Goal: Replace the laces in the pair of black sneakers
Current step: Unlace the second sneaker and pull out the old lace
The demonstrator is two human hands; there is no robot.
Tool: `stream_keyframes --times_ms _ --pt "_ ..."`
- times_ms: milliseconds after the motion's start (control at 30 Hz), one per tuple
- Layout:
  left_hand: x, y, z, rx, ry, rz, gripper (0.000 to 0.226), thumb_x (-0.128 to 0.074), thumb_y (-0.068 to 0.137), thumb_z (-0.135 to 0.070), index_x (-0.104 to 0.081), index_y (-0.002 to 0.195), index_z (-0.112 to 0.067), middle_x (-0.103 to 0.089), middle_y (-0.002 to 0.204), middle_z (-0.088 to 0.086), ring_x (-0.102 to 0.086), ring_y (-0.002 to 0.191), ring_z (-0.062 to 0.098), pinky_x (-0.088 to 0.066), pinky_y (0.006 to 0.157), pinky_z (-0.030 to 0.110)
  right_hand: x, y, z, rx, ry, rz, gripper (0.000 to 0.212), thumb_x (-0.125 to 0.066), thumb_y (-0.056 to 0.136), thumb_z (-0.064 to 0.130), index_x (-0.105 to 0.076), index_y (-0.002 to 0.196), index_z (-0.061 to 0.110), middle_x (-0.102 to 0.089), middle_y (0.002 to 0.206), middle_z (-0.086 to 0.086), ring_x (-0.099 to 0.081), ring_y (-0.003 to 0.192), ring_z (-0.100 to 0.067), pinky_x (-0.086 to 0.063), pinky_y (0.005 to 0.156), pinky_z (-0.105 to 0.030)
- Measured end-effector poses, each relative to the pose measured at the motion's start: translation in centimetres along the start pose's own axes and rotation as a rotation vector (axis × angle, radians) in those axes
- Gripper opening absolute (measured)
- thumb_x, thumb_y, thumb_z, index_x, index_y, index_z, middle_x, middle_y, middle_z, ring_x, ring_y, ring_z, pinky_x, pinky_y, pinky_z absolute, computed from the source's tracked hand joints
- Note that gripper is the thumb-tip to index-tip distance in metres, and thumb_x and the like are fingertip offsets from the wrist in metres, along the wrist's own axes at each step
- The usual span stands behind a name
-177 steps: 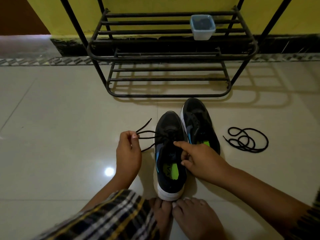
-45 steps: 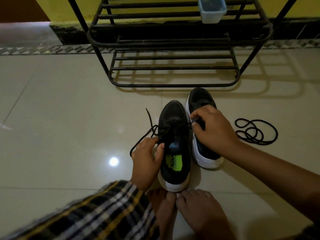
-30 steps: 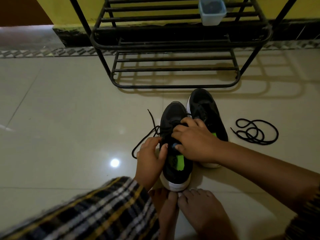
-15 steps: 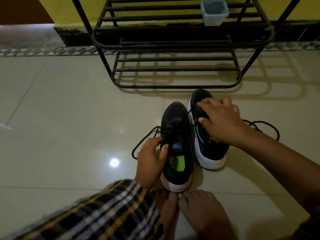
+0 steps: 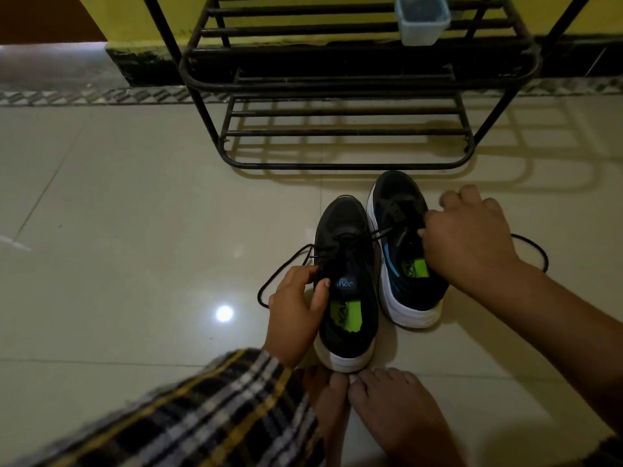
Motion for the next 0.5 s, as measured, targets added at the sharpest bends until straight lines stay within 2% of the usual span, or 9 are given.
stream_keyframes --times_ms 67,100,167,233,300,400,500 --pt "-0.1 0.0 0.0 -0.001 -0.004 0.0 0.022 -0.053 0.091 -0.031 -0.061 0.109 -0.021 -0.056 0.1 -0.013 -0.055 0.098 0.003 -0.053 0.08 0.039 1.5 -0.6 2.7 0.213 0.052 -0.222 0.023 -0.065 0.08 0.027 -0.067 0.097 0.011 -0.06 0.109 -0.013 -0.048 0.113 -0.036 -0.038 0.088 -0.044" --pt "-0.2 0.0 -0.1 -0.005 -0.005 0.001 0.024 -0.051 0.09 -0.033 -0.061 0.109 -0.021 -0.056 0.1 -0.012 -0.055 0.098 0.003 -0.053 0.079 0.039 1.8 -0.9 4.2 0.343 0.08 -0.258 0.027 -0.065 0.08 0.029 -0.067 0.1 0.012 -0.06 0.115 -0.013 -0.045 0.12 -0.037 -0.036 0.093 -0.047" --pt "-0.3 0.0 -0.1 -0.015 -0.007 0.003 0.028 -0.049 0.089 -0.037 -0.06 0.109 -0.022 -0.057 0.101 -0.012 -0.055 0.098 0.003 -0.053 0.078 0.038 0.8 -1.3 6.9 0.53 0.111 -0.101 0.039 -0.054 0.088 0.039 -0.058 0.12 0.017 -0.044 0.142 -0.009 -0.021 0.14 -0.034 -0.019 0.108 -0.052" --pt "-0.2 0.1 0.0 -0.022 0.003 0.002 0.029 -0.048 0.088 -0.037 -0.06 0.11 -0.022 -0.057 0.101 -0.011 -0.055 0.097 0.002 -0.053 0.078 0.038 -0.8 -1.6 8.3 0.561 0.106 0.064 0.047 -0.042 0.094 0.045 -0.047 0.133 0.018 -0.022 0.155 -0.007 0.002 0.145 -0.03 -0.003 0.114 -0.052" --pt "-0.1 0.0 0.0 -0.026 0.0 0.0 0.028 -0.048 0.089 -0.037 -0.06 0.109 -0.023 -0.056 0.101 -0.012 -0.055 0.097 0.001 -0.054 0.077 0.038 -2.1 -2.0 8.8 0.563 0.068 0.121 0.047 -0.04 0.097 0.04 -0.042 0.137 0.016 -0.013 0.157 -0.009 0.008 0.145 -0.031 0.0 0.114 -0.052" --pt "-0.3 0.0 -0.1 -0.033 -0.02 0.012 0.021 -0.048 0.09 -0.037 -0.056 0.107 -0.029 -0.054 0.1 -0.015 -0.055 0.098 0.001 -0.054 0.078 0.037 -3.0 -2.0 8.7 0.538 0.09 0.125 0.046 -0.04 0.098 0.03 -0.037 0.14 0.013 -0.015 0.156 -0.01 0.001 0.144 -0.032 -0.004 0.114 -0.05" --pt "-0.2 0.0 0.2 -0.029 -0.033 0.009 0.023 -0.047 0.09 -0.039 -0.056 0.108 -0.028 -0.055 0.101 -0.014 -0.055 0.098 0.001 -0.054 0.079 0.037 -2.7 -2.3 8.4 0.521 0.157 0.096 0.048 -0.041 0.098 0.03 -0.033 0.142 0.013 -0.024 0.152 -0.005 -0.01 0.14 -0.03 -0.01 0.112 -0.046"
Point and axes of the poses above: each hand's wrist, its own y-axis towards the middle knuckle, its own x-axis out of the back of the hand, z = x × y, the point moved 5 cm from there along y, towards the middle knuckle
